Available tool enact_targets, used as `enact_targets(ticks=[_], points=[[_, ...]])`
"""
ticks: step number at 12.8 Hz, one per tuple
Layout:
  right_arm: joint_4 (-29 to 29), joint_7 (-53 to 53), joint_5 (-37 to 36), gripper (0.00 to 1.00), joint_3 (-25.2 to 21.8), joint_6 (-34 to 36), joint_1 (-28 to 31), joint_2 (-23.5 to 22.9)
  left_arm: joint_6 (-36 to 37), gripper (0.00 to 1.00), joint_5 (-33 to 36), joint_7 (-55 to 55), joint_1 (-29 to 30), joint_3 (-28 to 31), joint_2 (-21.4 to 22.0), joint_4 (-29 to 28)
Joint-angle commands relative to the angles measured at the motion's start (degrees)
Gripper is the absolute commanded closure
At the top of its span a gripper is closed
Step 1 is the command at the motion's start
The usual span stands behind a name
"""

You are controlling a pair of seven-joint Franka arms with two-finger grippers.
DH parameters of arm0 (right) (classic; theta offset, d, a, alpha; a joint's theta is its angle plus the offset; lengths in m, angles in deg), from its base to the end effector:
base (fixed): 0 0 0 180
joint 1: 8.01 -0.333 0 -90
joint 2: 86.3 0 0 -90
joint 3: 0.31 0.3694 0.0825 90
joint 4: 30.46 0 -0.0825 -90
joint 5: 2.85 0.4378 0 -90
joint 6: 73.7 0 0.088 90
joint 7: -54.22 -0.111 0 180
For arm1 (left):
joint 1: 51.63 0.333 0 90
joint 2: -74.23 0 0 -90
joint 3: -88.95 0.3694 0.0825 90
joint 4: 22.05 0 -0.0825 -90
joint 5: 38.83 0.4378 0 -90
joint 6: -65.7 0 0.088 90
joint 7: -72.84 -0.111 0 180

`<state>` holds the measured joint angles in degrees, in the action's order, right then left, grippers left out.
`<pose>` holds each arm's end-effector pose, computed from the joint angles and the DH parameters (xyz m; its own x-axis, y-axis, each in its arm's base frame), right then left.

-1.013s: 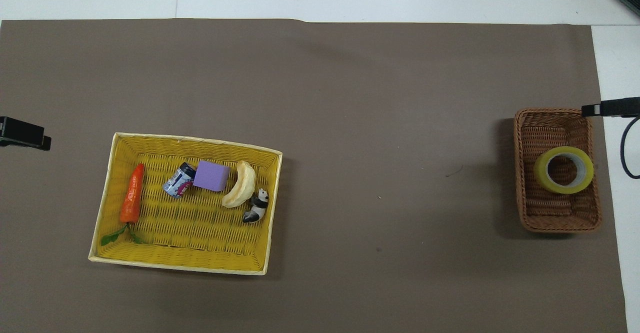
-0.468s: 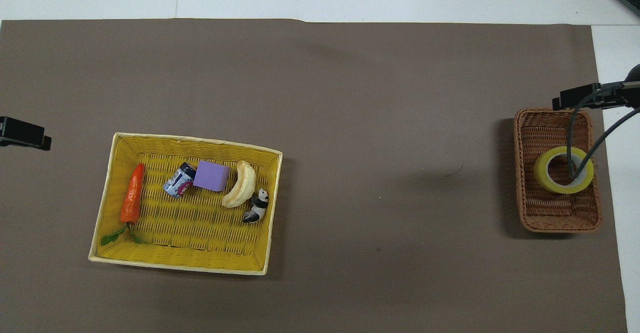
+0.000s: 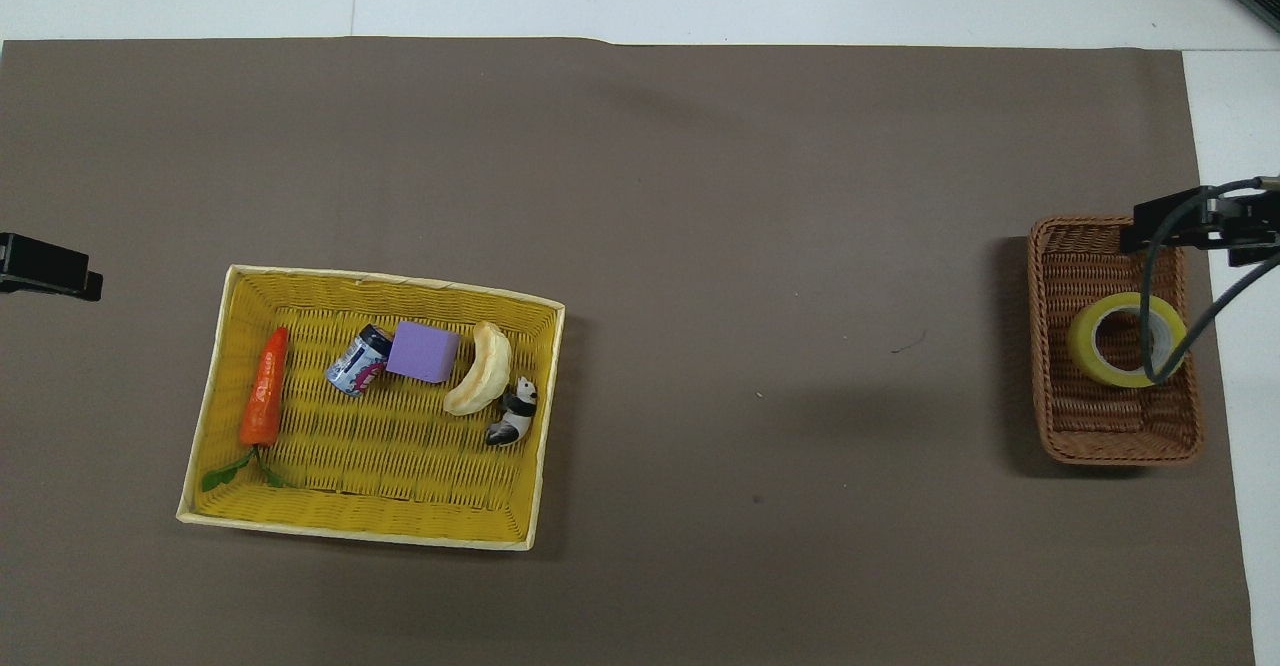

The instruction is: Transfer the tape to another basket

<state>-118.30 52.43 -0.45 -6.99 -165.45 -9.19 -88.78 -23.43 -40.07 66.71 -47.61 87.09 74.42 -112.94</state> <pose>0.6250 -0.0539 0.6700 0.9915 -0.1279 0.0241 -0.1269 -0.9912 -0.0376 0.6046 0.0203 0.6665 0.9973 -0.0695 -0.0249 -0.0689 -0.9973 0.0243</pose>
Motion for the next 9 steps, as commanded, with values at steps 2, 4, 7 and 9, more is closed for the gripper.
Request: enact_targets(ticks=[2, 4, 7, 9], points=[[2.07, -1.29, -1.34, 0.00, 0.00, 5.01, 0.82, 4.05, 0.89, 0.00, 0.98, -0.11, 0.10, -0.07, 0.07, 0.36], [0.40, -1.11, -1.26, 0.00, -0.17, 5.96, 0.74, 5.20, 0.89, 0.00, 0.98, -0.11, 0.10, -0.07, 0.16, 0.36], [-5.57, -0.58, -1.26, 0.00, -0.43, 6.15, 1.18, 9.24, 0.98, 0.00, 0.98, -0.11, 0.10, -0.07, 0.16, 0.36], [-6.29, -0.76, -1.26, 0.00, -0.35, 6.32, 1.00, 9.69, 0.98, 0.00, 0.98, -0.11, 0.10, -0.07, 0.07, 0.36]])
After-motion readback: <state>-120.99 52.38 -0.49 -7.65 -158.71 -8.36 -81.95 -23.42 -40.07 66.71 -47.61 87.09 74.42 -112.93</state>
